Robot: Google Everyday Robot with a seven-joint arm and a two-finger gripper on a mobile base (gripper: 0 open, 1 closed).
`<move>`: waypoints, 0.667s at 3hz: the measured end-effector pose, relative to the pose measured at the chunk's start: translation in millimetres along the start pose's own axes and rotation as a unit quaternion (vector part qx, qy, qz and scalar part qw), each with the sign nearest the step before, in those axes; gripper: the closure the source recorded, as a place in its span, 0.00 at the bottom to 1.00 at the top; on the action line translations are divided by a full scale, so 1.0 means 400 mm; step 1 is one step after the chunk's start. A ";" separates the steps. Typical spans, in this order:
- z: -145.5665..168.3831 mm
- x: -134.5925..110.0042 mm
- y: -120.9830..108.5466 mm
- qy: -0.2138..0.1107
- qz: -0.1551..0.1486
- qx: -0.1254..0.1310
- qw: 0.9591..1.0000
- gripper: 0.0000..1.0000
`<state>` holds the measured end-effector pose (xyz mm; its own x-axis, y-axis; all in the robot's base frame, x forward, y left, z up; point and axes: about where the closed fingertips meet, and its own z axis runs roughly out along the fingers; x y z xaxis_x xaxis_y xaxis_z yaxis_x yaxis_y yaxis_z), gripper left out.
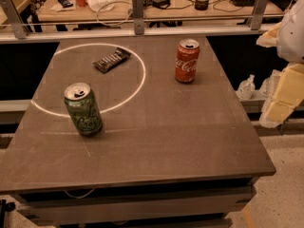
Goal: Move coke can near green can
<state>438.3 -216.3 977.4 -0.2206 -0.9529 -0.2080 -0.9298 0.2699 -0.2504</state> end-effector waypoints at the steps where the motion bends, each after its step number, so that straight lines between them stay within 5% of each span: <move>1: 0.000 0.000 0.000 0.000 0.000 0.000 1.000 0.00; 2: 0.001 0.002 -0.011 -0.044 0.022 0.001 0.999 0.00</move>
Offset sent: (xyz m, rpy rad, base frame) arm 0.0204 -0.0154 0.0062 0.4461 -0.0688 -0.0974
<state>442.1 -218.3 977.9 -0.2353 -0.9243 -0.3004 -0.9190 0.3122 -0.2408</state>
